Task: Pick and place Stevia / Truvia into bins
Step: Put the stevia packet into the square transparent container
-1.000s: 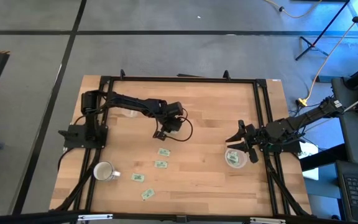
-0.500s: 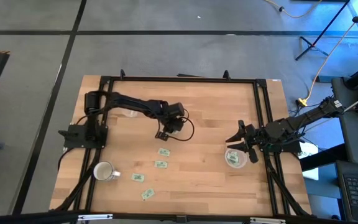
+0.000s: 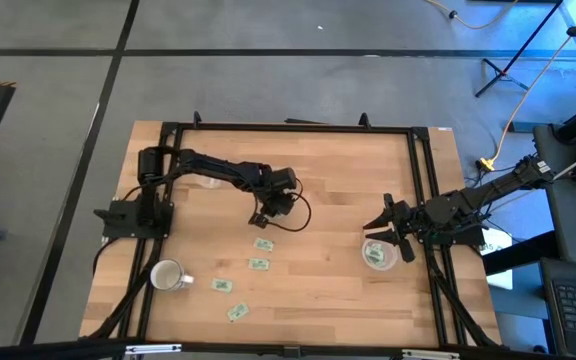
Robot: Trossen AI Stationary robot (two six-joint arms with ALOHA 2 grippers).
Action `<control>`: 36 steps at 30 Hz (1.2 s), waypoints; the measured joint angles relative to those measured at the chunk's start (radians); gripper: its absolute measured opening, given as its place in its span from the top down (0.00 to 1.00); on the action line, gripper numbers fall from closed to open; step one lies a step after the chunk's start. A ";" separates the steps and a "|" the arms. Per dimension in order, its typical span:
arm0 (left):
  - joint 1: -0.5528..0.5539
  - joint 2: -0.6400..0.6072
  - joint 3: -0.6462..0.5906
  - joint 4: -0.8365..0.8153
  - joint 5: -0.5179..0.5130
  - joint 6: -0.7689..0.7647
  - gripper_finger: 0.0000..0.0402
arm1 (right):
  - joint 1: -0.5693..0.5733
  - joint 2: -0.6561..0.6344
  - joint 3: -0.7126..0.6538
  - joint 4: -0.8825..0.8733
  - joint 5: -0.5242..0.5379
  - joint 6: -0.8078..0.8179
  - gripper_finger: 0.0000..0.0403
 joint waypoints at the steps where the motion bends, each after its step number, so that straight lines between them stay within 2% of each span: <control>1: -0.003 0.000 0.000 -0.001 -0.001 0.006 0.85 | 0.000 0.000 0.000 0.000 0.000 0.000 0.70; 8: -0.004 0.002 0.000 0.001 -0.004 0.009 0.98 | 0.000 0.000 0.000 0.000 0.000 -0.001 0.70; 14: -0.004 -0.003 0.000 -0.003 -0.023 0.009 1.00 | 0.000 0.000 0.000 0.000 0.000 -0.002 0.70; 19: -0.003 -0.031 0.029 -0.107 -0.078 -0.011 1.00 | 0.000 0.000 0.000 0.000 0.000 -0.003 0.70; 22: 0.004 -0.075 0.047 -0.152 -0.073 -0.039 1.00 | 0.000 0.001 0.000 0.000 0.000 -0.003 0.70; 26: 0.040 -0.151 0.045 -0.209 -0.060 -0.151 1.00 | 0.000 0.001 0.000 0.000 0.000 -0.002 0.70; 36: 0.240 -0.419 -0.047 -0.269 -0.056 -0.358 1.00 | 0.000 0.001 0.000 -0.008 0.000 -0.001 0.70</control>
